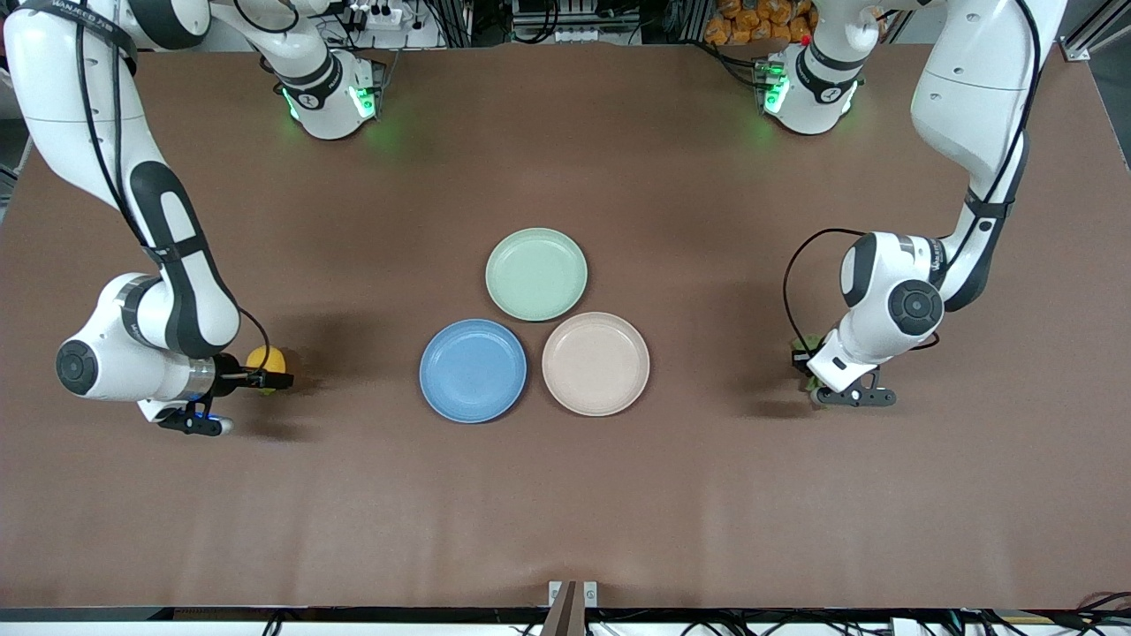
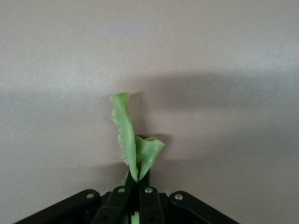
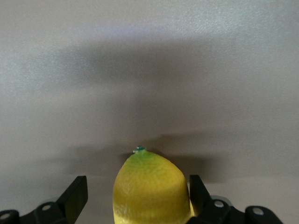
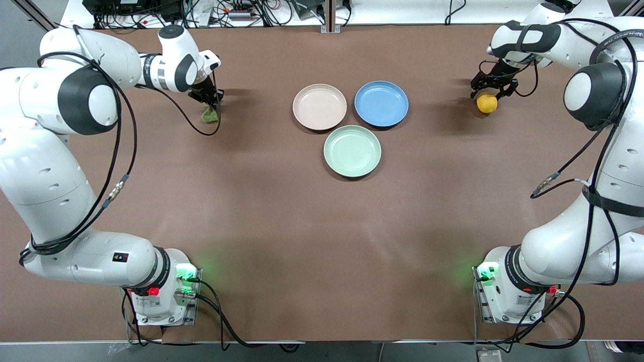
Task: Place lemon and lettuce in plates
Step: 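Close the right gripper on the lemon while the left gripper grasps lettuce, then carry the lemon to the blue plate while the left gripper carries lettuce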
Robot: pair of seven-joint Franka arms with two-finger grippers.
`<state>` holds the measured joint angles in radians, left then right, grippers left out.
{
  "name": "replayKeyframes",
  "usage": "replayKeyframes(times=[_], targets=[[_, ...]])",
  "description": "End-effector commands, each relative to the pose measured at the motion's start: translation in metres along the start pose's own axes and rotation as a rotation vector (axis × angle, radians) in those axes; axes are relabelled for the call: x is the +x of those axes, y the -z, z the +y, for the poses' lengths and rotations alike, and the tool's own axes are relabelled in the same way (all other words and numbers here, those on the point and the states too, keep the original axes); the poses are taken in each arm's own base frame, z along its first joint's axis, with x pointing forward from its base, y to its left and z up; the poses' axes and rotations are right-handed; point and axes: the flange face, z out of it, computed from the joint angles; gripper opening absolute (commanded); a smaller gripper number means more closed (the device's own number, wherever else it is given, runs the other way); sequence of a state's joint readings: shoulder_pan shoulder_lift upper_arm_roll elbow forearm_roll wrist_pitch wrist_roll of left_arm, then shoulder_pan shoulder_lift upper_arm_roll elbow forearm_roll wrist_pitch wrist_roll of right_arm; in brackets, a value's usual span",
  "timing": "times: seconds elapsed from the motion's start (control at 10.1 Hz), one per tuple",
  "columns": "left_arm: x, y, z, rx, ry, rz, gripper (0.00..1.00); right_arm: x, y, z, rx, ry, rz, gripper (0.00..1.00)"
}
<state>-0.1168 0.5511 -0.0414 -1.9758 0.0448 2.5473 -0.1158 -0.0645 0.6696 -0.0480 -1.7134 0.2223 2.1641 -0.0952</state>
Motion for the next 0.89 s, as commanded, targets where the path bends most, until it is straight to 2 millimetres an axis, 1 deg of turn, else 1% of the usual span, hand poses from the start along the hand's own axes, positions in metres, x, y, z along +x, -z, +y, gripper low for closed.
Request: replayKeyframes(times=[0.0, 0.2, 0.3, 0.4, 0.49, 0.59, 0.69, 0.79], targets=[[0.010, 0.043, 0.026, -0.013, -0.016, 0.073, 0.00, -0.005, 0.002, -0.009, 0.022, 0.008, -0.020, 0.17], [0.019, 0.073, 0.067, -0.049, 0.031, 0.076, 0.00, -0.006, 0.006, -0.015, 0.023, 0.014, -0.026, 0.00], [0.024, 0.090, 0.094, -0.069, 0.079, 0.062, 0.00, -0.006, 0.017, -0.030, 0.023, 0.023, -0.016, 0.00], [0.027, 0.108, 0.126, -0.088, 0.121, 0.054, 0.00, -0.001, 0.039, -0.062, 0.024, 0.010, -0.009, 0.00], [0.028, 0.124, 0.157, -0.097, 0.166, 0.055, 0.00, 0.001, 0.051, -0.090, 0.020, -0.061, -0.035, 0.00], [0.024, 0.129, 0.196, -0.110, 0.216, 0.054, 0.00, 0.000, 0.055, -0.119, 0.020, -0.099, -0.035, 0.00], [0.017, 0.129, 0.236, -0.127, 0.266, 0.053, 0.00, -0.005, 0.059, -0.154, 0.050, -0.132, -0.035, 0.00], [0.003, 0.122, 0.280, -0.134, 0.303, 0.042, 0.00, -0.013, 0.055, -0.194, 0.102, -0.200, -0.048, 0.00]])
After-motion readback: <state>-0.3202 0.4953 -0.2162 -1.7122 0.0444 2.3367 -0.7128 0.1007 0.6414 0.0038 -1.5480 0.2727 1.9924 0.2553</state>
